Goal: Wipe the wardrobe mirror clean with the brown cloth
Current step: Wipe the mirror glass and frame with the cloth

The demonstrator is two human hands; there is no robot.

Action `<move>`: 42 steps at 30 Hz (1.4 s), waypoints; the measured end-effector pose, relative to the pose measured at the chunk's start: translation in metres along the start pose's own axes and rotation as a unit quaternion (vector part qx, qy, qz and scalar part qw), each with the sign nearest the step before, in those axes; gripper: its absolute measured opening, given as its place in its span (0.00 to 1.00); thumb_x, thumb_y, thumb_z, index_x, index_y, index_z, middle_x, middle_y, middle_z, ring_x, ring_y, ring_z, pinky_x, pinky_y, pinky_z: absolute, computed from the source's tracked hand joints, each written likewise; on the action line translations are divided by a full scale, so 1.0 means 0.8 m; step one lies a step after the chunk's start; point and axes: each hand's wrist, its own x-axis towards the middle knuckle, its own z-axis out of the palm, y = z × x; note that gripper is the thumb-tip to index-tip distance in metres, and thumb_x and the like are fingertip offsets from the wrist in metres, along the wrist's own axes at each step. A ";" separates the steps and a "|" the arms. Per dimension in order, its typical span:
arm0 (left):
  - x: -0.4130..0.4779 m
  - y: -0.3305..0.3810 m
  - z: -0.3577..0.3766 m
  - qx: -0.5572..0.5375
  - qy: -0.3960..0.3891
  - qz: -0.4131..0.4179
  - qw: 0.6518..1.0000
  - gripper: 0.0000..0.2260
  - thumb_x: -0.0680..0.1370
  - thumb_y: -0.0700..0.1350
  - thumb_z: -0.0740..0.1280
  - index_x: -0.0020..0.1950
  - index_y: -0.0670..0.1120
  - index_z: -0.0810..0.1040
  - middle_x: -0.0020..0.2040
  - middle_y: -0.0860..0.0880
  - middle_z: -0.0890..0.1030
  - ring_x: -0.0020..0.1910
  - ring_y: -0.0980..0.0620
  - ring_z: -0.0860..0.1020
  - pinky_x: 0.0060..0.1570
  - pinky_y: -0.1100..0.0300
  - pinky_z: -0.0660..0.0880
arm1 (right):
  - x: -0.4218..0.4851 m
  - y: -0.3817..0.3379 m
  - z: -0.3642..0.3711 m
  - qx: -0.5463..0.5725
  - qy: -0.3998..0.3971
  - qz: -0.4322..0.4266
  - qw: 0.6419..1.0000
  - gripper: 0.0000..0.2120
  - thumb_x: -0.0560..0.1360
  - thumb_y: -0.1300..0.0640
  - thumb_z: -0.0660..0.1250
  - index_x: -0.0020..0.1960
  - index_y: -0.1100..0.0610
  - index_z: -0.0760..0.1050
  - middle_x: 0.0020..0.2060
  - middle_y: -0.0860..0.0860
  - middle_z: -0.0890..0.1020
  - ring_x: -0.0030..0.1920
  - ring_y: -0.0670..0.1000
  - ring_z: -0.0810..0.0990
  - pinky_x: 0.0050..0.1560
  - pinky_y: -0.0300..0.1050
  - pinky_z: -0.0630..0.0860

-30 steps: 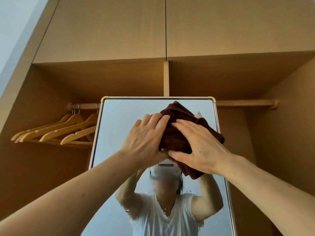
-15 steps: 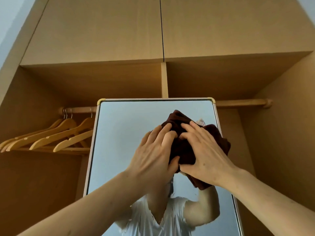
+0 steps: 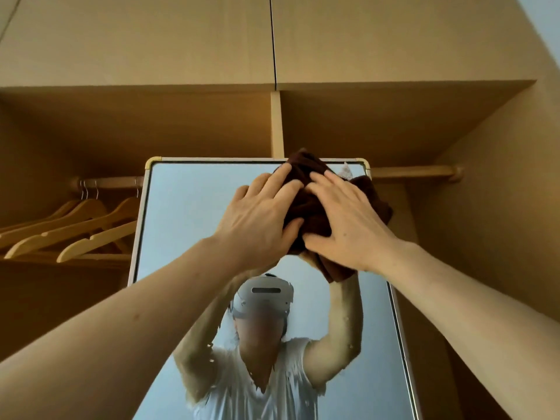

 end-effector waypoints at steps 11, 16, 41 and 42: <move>-0.027 -0.008 0.014 -0.045 0.032 0.054 0.997 0.24 0.76 0.59 0.58 0.68 0.47 0.71 0.68 0.45 0.70 0.66 0.41 0.68 0.65 0.46 0.66 | -0.023 0.018 0.006 -0.024 -0.017 -0.073 0.997 0.32 0.74 0.39 0.61 0.74 0.47 0.56 0.75 0.46 0.56 0.75 0.45 0.47 0.70 0.40 0.39; 0.032 -0.007 0.013 -0.087 0.066 0.020 0.994 0.23 0.78 0.53 0.62 0.70 0.45 0.69 0.71 0.44 0.67 0.70 0.42 0.65 0.68 0.45 0.64 | 0.019 0.042 -0.012 -0.019 0.004 -0.024 1.000 0.30 0.76 0.41 0.60 0.74 0.47 0.56 0.75 0.46 0.58 0.75 0.48 0.51 0.72 0.48 0.48; 0.024 0.040 0.030 -0.084 0.092 0.036 0.992 0.26 0.74 0.56 0.56 0.65 0.43 0.75 0.66 0.44 0.75 0.65 0.44 0.71 0.65 0.51 0.64 | -0.034 0.023 -0.019 -0.091 -0.032 0.080 0.992 0.35 0.72 0.40 0.60 0.73 0.52 0.55 0.74 0.53 0.60 0.73 0.56 0.57 0.70 0.54 0.57; 0.014 0.042 0.033 -0.084 0.090 0.053 0.991 0.26 0.73 0.56 0.57 0.64 0.43 0.76 0.64 0.44 0.76 0.63 0.44 0.73 0.64 0.51 0.66 | -0.050 0.014 -0.017 -0.111 -0.029 0.077 0.990 0.35 0.71 0.39 0.58 0.73 0.53 0.57 0.72 0.54 0.63 0.72 0.57 0.60 0.69 0.54 0.61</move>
